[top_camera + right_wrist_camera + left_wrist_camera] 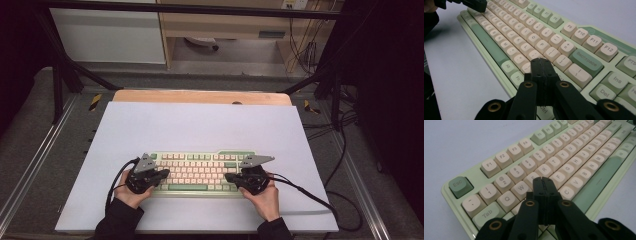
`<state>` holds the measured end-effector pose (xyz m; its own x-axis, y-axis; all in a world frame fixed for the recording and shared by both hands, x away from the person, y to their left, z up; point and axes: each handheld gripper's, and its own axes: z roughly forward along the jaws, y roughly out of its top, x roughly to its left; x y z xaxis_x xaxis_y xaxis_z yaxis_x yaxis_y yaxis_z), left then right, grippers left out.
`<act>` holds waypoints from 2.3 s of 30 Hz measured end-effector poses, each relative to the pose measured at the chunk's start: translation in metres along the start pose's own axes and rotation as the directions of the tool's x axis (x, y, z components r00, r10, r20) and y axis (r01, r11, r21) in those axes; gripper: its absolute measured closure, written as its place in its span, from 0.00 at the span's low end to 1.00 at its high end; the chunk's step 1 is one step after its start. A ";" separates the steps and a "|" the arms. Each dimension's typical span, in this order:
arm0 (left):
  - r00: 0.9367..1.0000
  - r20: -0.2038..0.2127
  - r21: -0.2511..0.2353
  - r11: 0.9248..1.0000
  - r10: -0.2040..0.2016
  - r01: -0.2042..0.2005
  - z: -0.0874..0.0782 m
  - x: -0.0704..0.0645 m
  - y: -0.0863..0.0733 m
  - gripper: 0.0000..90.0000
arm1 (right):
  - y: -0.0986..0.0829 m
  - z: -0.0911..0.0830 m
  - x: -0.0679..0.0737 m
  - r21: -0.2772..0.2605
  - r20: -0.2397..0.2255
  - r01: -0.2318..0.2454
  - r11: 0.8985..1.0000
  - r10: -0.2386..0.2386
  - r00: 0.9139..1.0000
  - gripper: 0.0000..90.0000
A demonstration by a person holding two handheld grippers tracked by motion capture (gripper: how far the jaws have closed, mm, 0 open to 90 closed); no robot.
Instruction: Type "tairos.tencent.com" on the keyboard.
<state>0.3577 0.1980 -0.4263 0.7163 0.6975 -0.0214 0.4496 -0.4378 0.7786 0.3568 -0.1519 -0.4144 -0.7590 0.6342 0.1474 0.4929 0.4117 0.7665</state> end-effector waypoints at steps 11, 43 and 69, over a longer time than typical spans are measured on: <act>1.000 0.003 -0.012 1.000 -0.006 0.006 -0.009 0.001 -0.001 1.00 | 0.001 0.001 0.001 -0.007 -0.009 -0.015 1.000 0.015 1.000 1.00; 1.000 0.008 -0.022 1.000 -0.020 0.020 -0.017 0.006 -0.005 1.00 | 0.016 0.039 0.022 0.047 -0.042 0.042 0.998 -0.040 0.998 1.00; 1.000 0.011 -0.024 1.000 -0.019 0.019 -0.016 0.006 -0.005 1.00 | 0.012 0.046 0.022 0.070 -0.040 0.045 0.997 -0.042 0.998 1.00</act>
<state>0.3511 0.2141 -0.4202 0.7134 0.6995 -0.0426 0.4501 -0.4107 0.7930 0.3655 -0.1030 -0.4305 -0.7954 0.5898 0.1395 0.4867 0.4844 0.7270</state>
